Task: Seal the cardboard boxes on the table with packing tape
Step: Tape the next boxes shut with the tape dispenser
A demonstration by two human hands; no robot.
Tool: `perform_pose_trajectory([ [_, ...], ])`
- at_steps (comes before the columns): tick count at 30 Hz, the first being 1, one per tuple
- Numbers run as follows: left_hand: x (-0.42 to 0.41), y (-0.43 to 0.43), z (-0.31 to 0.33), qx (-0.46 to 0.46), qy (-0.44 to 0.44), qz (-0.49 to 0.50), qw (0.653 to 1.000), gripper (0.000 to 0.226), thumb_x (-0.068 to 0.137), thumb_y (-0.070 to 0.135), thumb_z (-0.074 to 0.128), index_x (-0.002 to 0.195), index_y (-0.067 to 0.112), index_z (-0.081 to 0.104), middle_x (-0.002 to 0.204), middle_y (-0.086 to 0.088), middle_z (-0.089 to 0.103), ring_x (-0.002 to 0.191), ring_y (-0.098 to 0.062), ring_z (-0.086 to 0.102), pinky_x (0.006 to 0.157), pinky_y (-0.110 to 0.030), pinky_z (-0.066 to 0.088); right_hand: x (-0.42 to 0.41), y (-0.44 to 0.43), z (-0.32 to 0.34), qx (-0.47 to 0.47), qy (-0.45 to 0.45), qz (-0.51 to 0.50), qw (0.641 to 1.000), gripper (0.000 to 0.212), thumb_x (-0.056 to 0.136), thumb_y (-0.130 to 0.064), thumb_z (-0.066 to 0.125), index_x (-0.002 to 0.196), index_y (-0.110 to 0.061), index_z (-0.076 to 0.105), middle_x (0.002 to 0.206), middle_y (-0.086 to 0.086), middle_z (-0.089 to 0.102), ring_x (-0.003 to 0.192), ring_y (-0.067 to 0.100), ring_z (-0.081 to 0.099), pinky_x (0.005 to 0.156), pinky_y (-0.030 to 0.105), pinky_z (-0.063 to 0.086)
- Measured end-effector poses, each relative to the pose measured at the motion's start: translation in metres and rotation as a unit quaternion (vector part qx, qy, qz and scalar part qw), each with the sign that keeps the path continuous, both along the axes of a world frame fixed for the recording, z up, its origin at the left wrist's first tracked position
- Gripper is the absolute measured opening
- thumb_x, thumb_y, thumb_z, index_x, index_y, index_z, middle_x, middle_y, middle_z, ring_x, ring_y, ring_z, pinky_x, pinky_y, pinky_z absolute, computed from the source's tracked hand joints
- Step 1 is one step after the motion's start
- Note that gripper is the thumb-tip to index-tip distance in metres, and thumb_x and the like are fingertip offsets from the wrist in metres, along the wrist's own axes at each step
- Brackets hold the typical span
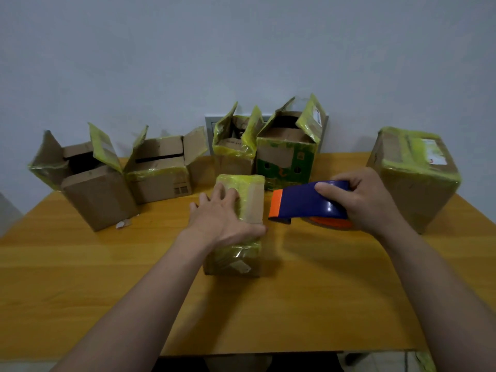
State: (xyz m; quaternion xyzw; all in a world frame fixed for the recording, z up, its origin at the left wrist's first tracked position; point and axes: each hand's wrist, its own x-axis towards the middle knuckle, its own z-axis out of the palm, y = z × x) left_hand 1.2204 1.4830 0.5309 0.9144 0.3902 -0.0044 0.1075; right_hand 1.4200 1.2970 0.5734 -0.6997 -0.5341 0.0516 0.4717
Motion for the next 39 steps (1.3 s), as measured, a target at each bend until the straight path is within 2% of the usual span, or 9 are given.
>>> perform_pose_trajectory([
  [4, -0.017, 0.001, 0.012, -0.02, -0.007, -0.067, 0.997, 0.102, 0.067, 0.077, 0.065, 0.157, 0.05, 0.027, 0.161, -0.002, 0.017, 0.143, -0.032, 0.025, 0.113, -0.054, 0.029, -0.003, 0.004, -0.009, 0.115, 0.115, -0.059, 0.985, 0.039, 0.093, -0.036, 0.065, 0.073, -0.003, 0.072, 0.059, 0.009, 0.064, 0.054, 0.018, 0.057, 0.052, 0.027, 0.04],
  [8, -0.031, 0.013, 0.023, -0.061, 0.027, -0.168, 0.984, 0.102, 0.069, 0.057, 0.076, 0.156, 0.057, 0.023, 0.167, 0.017, 0.015, 0.148, -0.023, 0.019, 0.12, -0.057, 0.019, -0.027, 0.024, -0.013, 0.172, 0.212, -0.106, 0.956, 0.036, 0.099, -0.028, 0.063, 0.074, -0.004, 0.074, 0.061, 0.01, 0.066, 0.06, 0.02, 0.059, 0.058, 0.029, 0.044],
  [18, -0.054, 0.031, 0.016, -0.144, -0.078, -0.229, 0.96, 0.117, 0.069, 0.034, 0.087, 0.159, 0.046, 0.014, 0.158, 0.022, 0.036, 0.147, -0.002, 0.03, 0.124, -0.045, -0.015, -0.086, 0.095, -0.025, 0.17, 0.313, -0.13, 0.925, 0.042, 0.099, -0.052, 0.053, 0.093, -0.016, 0.073, 0.071, -0.006, 0.068, 0.066, 0.006, 0.061, 0.059, 0.021, 0.047],
  [21, -0.056, 0.033, 0.015, -0.148, -0.138, -0.177, 0.963, 0.11, 0.066, 0.052, 0.087, 0.156, 0.046, 0.024, 0.153, 0.019, 0.042, 0.142, -0.004, 0.039, 0.129, -0.045, 0.011, -0.092, 0.102, -0.035, 0.159, 0.293, -0.13, 0.934, 0.04, 0.097, -0.052, 0.056, 0.093, -0.016, 0.071, 0.073, -0.006, 0.068, 0.066, 0.003, 0.061, 0.059, 0.02, 0.046],
  [24, -0.049, 0.027, 0.013, -0.187, -0.278, -0.059, 0.94, 0.093, 0.072, 0.071, 0.078, 0.151, 0.039, 0.039, 0.142, 0.014, 0.054, 0.13, -0.005, 0.052, 0.107, -0.036, 0.049, -0.093, 0.102, -0.04, 0.164, 0.28, -0.125, 0.938, 0.034, 0.097, -0.049, 0.056, 0.094, -0.019, 0.07, 0.076, -0.005, 0.069, 0.069, 0.006, 0.063, 0.061, 0.024, 0.048],
  [26, -0.036, 0.018, 0.007, -0.2, -0.308, -0.004, 0.93, 0.079, 0.082, 0.074, 0.066, 0.148, 0.035, 0.044, 0.135, 0.012, 0.059, 0.122, -0.006, 0.057, 0.103, -0.038, 0.053, -0.095, 0.102, -0.042, 0.165, 0.271, -0.12, 0.941, 0.03, 0.098, -0.048, 0.055, 0.095, -0.022, 0.07, 0.078, -0.004, 0.071, 0.072, 0.01, 0.065, 0.063, 0.028, 0.052],
  [30, -0.026, 0.005, -0.012, -0.055, -0.279, 0.025, 0.959, 0.071, 0.085, 0.082, 0.049, 0.14, 0.038, 0.051, 0.129, 0.017, 0.062, 0.118, -0.007, 0.058, 0.101, -0.042, 0.053, -0.095, 0.101, -0.043, 0.163, 0.267, -0.114, 0.943, 0.033, 0.097, -0.051, 0.053, 0.099, -0.022, 0.07, 0.082, -0.002, 0.071, 0.075, 0.012, 0.066, 0.066, 0.031, 0.053],
  [34, -0.038, 0.009, -0.018, -0.152, -0.411, 0.03, 0.898, 0.042, 0.094, 0.059, 0.063, 0.132, 0.042, 0.059, 0.132, 0.018, 0.054, 0.125, -0.004, 0.05, 0.102, -0.033, 0.047, -0.095, 0.101, -0.044, 0.168, 0.266, -0.114, 0.942, 0.034, 0.099, -0.048, 0.053, 0.096, -0.019, 0.071, 0.082, 0.002, 0.071, 0.073, 0.012, 0.064, 0.065, 0.031, 0.051],
  [39, -0.05, 0.008, -0.042, -0.271, -0.55, 0.02, 0.79, 0.052, 0.079, 0.06, 0.063, 0.125, 0.037, 0.067, 0.137, 0.006, 0.054, 0.128, -0.011, 0.054, 0.102, -0.032, 0.05, -0.094, 0.103, -0.047, 0.17, 0.258, -0.109, 0.945, 0.033, 0.1, -0.048, 0.052, 0.097, -0.02, 0.07, 0.081, -0.001, 0.07, 0.073, 0.011, 0.064, 0.065, 0.027, 0.05],
])
